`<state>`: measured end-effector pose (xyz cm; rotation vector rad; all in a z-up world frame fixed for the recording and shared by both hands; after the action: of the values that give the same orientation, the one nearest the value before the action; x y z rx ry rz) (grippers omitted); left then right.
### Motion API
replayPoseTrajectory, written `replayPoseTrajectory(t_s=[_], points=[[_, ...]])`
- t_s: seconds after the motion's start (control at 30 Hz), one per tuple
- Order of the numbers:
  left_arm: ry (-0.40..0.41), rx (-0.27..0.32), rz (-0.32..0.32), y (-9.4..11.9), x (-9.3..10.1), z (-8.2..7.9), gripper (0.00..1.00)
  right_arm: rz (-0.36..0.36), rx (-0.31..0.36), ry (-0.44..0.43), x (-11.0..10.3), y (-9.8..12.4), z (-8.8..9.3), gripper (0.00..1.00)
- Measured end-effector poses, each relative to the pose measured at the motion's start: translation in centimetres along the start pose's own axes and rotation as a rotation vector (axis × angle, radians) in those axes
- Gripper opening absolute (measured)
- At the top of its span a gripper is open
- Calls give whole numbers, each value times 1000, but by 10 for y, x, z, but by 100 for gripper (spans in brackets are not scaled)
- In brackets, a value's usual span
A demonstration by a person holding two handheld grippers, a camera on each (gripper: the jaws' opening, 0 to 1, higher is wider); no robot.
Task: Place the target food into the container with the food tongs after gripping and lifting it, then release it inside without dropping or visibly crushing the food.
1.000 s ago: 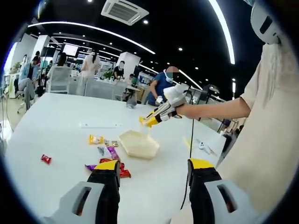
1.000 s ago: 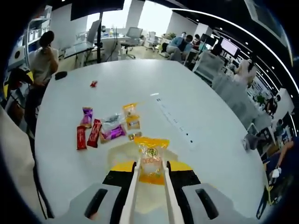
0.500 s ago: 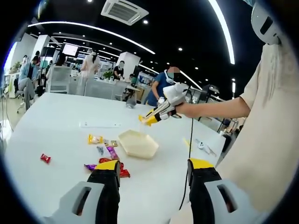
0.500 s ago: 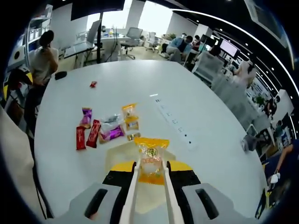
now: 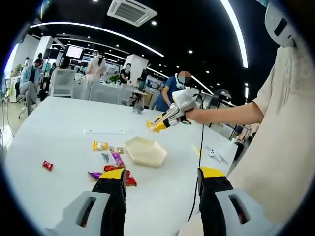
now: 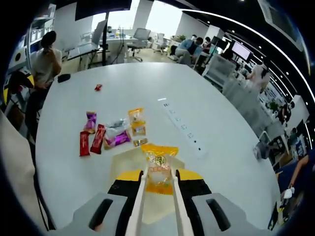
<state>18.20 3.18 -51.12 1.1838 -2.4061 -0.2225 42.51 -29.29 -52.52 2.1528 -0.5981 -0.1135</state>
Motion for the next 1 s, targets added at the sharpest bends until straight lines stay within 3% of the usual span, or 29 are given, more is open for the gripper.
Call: replayPoseTrajectory(t_s=[1.0], points=[[1,8,2,-2,0,-2,58,6,1,3,2,-1,-2,27]])
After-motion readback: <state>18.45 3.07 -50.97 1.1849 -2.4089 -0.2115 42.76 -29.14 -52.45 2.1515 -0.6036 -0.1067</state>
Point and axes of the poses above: the point that each gripper's makers call its tool centre point, and the gripper's own axes: y roughly backward along the fingers, x roughly to its right, z roughly out of its underside, the point moved 10 cm from there along y, roughly backward along the fingers, and after that the axes turned 9 degrees about -z, right-handed, at the moved point
